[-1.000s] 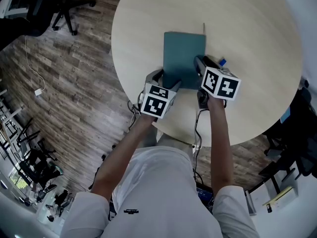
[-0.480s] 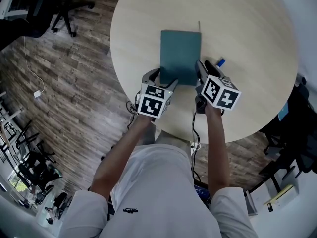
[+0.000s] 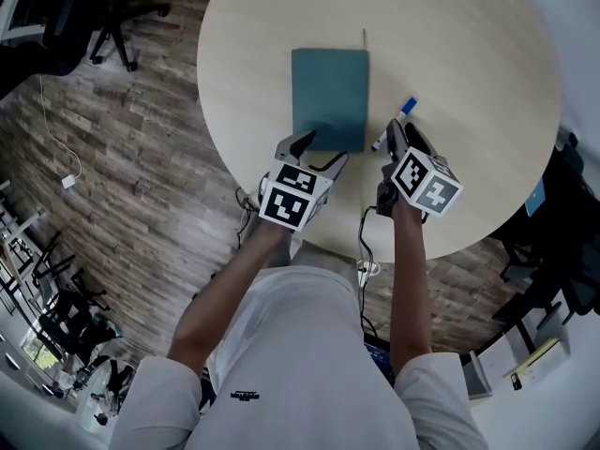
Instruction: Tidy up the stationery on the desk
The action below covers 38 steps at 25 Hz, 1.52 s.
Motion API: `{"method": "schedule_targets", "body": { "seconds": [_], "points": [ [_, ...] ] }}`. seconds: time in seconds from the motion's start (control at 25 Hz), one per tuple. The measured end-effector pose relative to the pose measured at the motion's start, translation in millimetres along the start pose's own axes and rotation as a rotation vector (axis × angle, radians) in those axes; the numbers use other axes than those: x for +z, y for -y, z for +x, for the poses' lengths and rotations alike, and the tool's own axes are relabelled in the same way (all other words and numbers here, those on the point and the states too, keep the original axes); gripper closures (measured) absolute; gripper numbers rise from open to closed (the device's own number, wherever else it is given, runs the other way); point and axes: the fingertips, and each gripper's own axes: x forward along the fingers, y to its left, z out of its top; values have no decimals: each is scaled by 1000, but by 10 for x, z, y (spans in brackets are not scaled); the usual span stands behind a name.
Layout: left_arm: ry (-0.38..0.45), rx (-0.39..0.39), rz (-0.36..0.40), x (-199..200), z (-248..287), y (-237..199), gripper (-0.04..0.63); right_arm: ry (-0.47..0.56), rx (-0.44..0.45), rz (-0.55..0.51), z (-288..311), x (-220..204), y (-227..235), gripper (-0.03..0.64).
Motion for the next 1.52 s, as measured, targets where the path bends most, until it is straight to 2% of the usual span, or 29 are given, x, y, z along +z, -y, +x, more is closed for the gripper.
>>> {"method": "schedule_targets", "body": {
  "seconds": [0.04, 0.16, 0.28, 0.36, 0.52, 0.6, 0.8, 1.08, 1.52],
  "points": [
    [-2, -6, 4, 7, 27, 24, 303, -4, -7, 4, 20, -13, 39, 451],
    [-3, -9, 10, 26, 92, 78, 464, -21, -11, 10, 94, -56, 103, 451],
    [-7, -8, 21, 31, 134, 83, 534, -42, -10, 10, 192, -84, 92, 451],
    [-9, -12, 17, 34, 163, 74, 551, -60, -21, 7, 264, -98, 93, 451],
    [-15, -13, 1, 30, 201, 8, 557, -88, -56, -17, 362, -133, 97, 459],
    [-20, -12, -7, 25, 219, -15, 558, -91, -53, -27, 381, -142, 88, 492],
    [-35, -25, -16, 3, 281, 26, 558, -111, -54, -63, 370, -159, 89, 520],
    [-46, -46, 1, -14, 303, 114, 558, -96, -34, -65, 280, -103, 92, 526],
    [48, 6, -48, 187, 175, -45, 558, -86, 55, -161, 178, 134, -170, 526]
  ]
}}
